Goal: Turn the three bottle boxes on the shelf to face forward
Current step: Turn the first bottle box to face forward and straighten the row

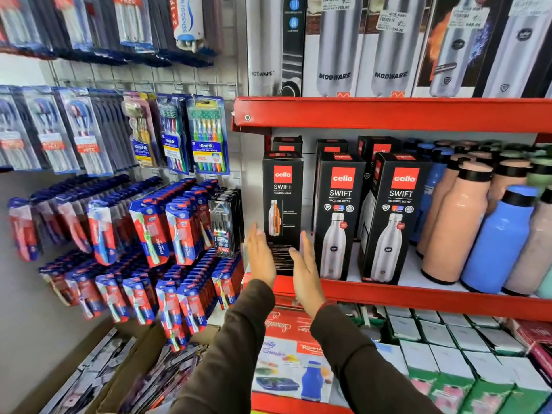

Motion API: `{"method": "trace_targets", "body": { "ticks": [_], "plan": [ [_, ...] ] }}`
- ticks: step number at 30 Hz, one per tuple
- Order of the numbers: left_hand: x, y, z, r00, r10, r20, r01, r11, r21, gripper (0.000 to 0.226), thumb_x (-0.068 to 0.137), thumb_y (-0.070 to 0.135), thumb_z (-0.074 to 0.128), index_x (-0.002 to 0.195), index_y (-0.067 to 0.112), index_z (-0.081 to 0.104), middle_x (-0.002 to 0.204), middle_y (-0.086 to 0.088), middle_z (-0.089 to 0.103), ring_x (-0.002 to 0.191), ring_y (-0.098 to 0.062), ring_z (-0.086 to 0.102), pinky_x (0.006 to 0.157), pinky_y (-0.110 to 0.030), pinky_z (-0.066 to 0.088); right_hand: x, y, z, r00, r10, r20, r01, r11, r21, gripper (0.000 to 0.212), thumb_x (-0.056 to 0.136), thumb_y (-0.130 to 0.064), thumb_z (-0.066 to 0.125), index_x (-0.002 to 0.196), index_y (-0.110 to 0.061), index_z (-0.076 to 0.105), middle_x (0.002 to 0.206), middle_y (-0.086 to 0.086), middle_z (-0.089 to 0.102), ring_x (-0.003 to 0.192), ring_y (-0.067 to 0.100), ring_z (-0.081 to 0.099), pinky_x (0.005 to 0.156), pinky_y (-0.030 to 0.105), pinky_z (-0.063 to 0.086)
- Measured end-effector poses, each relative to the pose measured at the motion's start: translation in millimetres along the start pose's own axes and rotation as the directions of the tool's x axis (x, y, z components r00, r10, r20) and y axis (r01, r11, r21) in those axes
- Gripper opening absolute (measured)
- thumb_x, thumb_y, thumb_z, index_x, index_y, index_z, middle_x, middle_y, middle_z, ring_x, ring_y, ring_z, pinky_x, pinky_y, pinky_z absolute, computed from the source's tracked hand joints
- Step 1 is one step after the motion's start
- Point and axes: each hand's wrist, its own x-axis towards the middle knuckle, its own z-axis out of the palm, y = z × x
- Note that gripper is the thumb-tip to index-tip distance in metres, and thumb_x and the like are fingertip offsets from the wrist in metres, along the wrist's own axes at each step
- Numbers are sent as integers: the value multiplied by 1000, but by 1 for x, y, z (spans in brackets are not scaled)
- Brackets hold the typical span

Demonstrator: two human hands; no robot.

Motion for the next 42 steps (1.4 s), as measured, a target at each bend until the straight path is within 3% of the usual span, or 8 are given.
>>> {"method": "trace_targets", "body": {
  "ticks": [5,7,17,23,27,31,35,42],
  "plan": [
    [14,-5,-9,954,-152,259,201,964,-175,57,106,43,20,149,14,41,149,-9,51,135,-14,51,118,-34,36,17,2,8,995,97,-23,-97,995,-18,62,102,-23,41,157,-22,13,165,-1,17,143,0,15,119,26,13],
    [14,-7,-13,964,-130,232,171,971,-165,52,106,41,21,145,18,47,139,0,60,119,-4,60,102,-20,45,20,3,10,997,53,-49,-54,998,-18,64,98,-16,45,155,-22,19,161,1,30,143,7,30,118,29,25],
    [21,0,-34,992,-92,87,105,982,-154,54,103,50,27,125,21,68,124,0,69,110,-14,66,79,-28,53,38,6,25,978,-148,-148,97,947,-306,111,63,-27,89,151,-23,21,149,3,43,140,17,37,116,34,32],
    [28,-6,-43,993,-3,121,16,995,-100,50,103,48,31,120,23,71,124,3,69,113,-17,66,88,-33,55,49,0,30,952,-155,-262,90,965,-246,105,61,-20,89,148,-19,29,136,-5,47,126,2,41,102,3,23],
    [55,-12,-48,989,53,140,-63,996,66,37,105,27,37,137,21,53,140,7,48,138,-16,44,117,-37,34,50,-4,28,957,-172,-235,110,960,-258,106,60,-19,89,148,-19,30,126,-12,43,115,-13,35,89,-12,19],
    [73,-18,-50,943,-13,331,-30,992,126,43,103,6,36,142,20,43,144,-2,50,142,-25,42,121,-39,29,49,-8,26,978,-143,-151,95,954,-285,112,68,-18,85,156,-20,15,137,-9,43,126,-8,34,100,-4,22],
    [72,-21,-51,932,-36,360,-27,985,169,43,100,1,39,142,11,41,139,-18,56,131,-34,53,114,-56,40,49,-10,23,992,-122,-40,102,937,-334,99,86,-9,68,158,-19,0,167,2,12,153,12,14,121,23,15],
    [52,-24,-48,947,-12,320,-53,980,193,39,100,-2,36,138,6,41,139,-19,54,131,-37,51,112,-58,40,46,-10,17,989,-148,-31,121,899,-421,73,93,6,44,157,-15,17,164,5,25,151,19,26,117,19,18]
  ]
}}
